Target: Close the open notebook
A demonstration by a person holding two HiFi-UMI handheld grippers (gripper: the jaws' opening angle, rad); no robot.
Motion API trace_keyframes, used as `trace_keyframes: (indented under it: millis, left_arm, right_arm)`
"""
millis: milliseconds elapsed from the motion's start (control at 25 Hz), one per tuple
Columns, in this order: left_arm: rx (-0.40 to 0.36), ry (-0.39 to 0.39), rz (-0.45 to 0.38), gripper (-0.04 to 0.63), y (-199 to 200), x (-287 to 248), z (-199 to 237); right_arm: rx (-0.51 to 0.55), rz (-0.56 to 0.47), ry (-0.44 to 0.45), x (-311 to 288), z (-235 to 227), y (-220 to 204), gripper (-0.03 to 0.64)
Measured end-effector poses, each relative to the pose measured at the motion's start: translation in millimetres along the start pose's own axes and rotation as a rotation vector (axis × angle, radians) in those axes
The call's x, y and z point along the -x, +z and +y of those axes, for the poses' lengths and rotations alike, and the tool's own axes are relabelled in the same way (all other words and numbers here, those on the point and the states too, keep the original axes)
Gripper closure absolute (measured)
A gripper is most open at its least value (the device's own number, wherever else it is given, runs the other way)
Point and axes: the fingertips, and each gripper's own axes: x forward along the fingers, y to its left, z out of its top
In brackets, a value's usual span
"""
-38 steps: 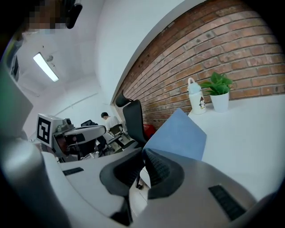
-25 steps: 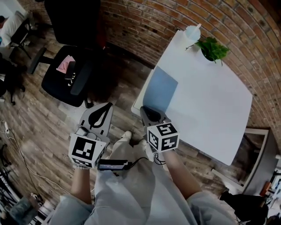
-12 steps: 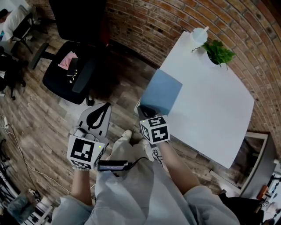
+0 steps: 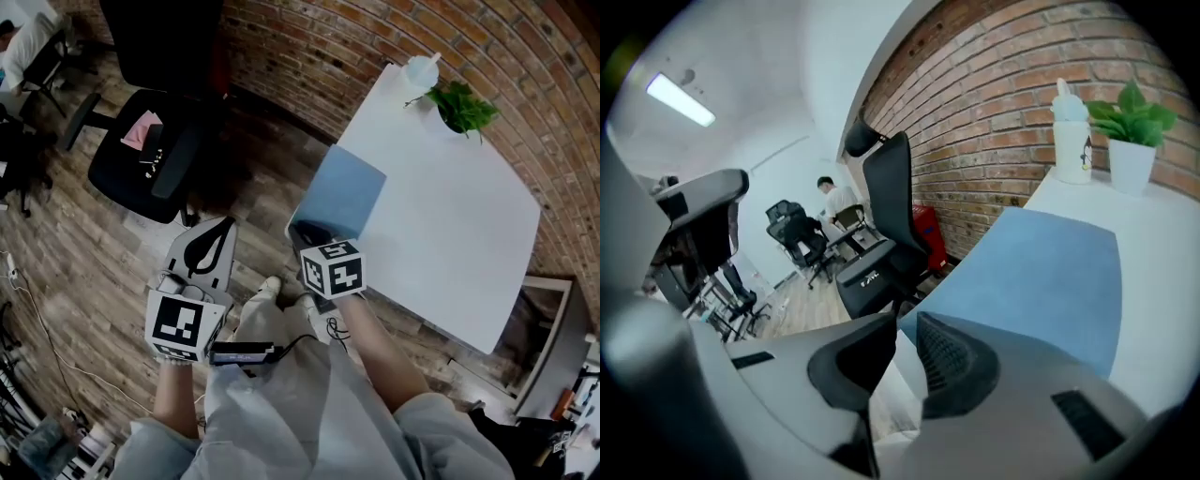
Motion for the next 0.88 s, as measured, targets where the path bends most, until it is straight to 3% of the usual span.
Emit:
trace_keyframes:
  millis: [120, 320, 880]
  left_arm:
    - [-0.016, -0.026, -0.016, 0.577, 3, 0, -7]
    - [-0.029, -0.082, -0.049, 0.577, 14, -3, -23]
    - [-0.107, -0.295, -0.132, 0.577, 69, -20, -103]
  right_arm:
    - [-0.09, -0.064, 0.031, 7, -1, 4, 0.56]
    - [-0.106, -0.189, 0.002, 36, -5, 21, 0.561]
    - [0.078, -0.472, -0.263, 181, -29, 64, 0.563]
